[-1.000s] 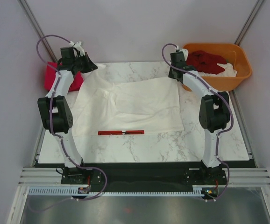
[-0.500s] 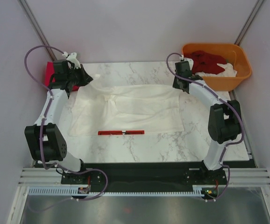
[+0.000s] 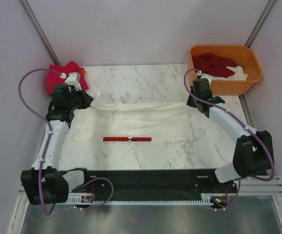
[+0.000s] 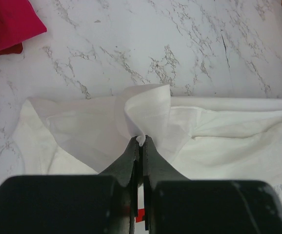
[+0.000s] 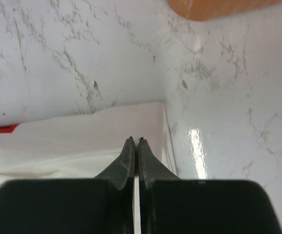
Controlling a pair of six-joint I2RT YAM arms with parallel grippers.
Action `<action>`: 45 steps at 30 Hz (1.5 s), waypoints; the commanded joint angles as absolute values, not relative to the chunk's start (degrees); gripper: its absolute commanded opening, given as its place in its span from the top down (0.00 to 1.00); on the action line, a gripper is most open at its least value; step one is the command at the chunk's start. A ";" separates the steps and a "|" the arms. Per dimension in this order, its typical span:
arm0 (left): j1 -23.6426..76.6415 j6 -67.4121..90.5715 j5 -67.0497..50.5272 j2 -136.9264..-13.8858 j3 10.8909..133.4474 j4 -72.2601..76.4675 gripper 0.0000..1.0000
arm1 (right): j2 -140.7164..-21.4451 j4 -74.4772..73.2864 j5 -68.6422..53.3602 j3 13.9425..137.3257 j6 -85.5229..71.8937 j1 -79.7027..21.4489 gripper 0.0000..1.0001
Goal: Fold and stack the t-shirts
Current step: Fold the tshirt
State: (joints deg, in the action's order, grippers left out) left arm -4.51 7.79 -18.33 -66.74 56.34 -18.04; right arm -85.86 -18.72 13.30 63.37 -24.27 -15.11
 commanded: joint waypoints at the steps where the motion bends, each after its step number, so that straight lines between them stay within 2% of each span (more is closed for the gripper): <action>1: -4.66 7.03 -16.00 -62.77 53.71 -18.89 0.97 | -80.95 -17.40 11.52 57.68 -26.01 -15.03 1.00; 15: -4.66 9.31 -12.39 -50.19 46.06 -26.70 0.97 | -72.96 -17.40 8.27 44.48 -29.09 -15.21 1.00; 16: -4.66 9.49 -12.04 -49.66 45.88 -27.41 0.96 | -72.43 -17.49 8.17 42.82 -29.35 -15.21 0.97; 17: -4.66 10.19 -11.08 -49.22 45.70 -28.38 0.94 | -71.12 -17.58 8.17 41.93 -29.96 -15.12 0.91; 18: -4.66 10.46 -10.81 -48.26 45.62 -29.78 0.86 | -70.49 -17.67 8.09 41.14 -30.23 -15.12 0.72; 19: -4.66 10.98 -9.68 -48.17 45.62 -31.80 0.48 | -70.05 -18.01 8.17 40.00 -30.32 -15.20 0.25; 20: -4.66 11.94 -9.49 -47.82 45.79 -33.03 0.36 | -69.27 -18.19 8.26 39.47 -30.50 -15.12 0.15; 22: -4.66 12.56 -7.14 -47.81 46.84 -35.93 0.22 | -68.65 -18.98 8.79 38.50 -30.32 -15.21 0.05; 27: -4.66 13.62 -4.66 -48.60 49.83 -38.06 0.20 | -66.80 -20.13 11.07 39.20 -29.18 -15.12 0.03; 32: -4.66 18.96 -3.96 -55.01 49.49 -37.97 0.24 | -68.11 -19.69 8.79 43.24 -27.86 -15.55 0.04; 34: -4.66 20.73 -3.17 -57.73 49.04 -37.18 0.26 | -70.22 -19.08 7.04 44.99 -26.73 -15.73 0.04; 38: -4.66 25.83 0.60 -63.89 49.75 -35.86 0.24 | -76.61 -16.79 2.21 48.33 -24.01 -16.17 0.03; 41: -4.75 25.84 5.44 -69.85 51.15 -34.46 0.19 | -84.07 -18.80 3.16 53.78 -22.07 -16.17 0.02; 45: -4.75 24.61 6.24 -80.04 54.83 -32.35 0.18 | -92.71 -20.13 5.71 58.70 -21.80 -15.56 0.02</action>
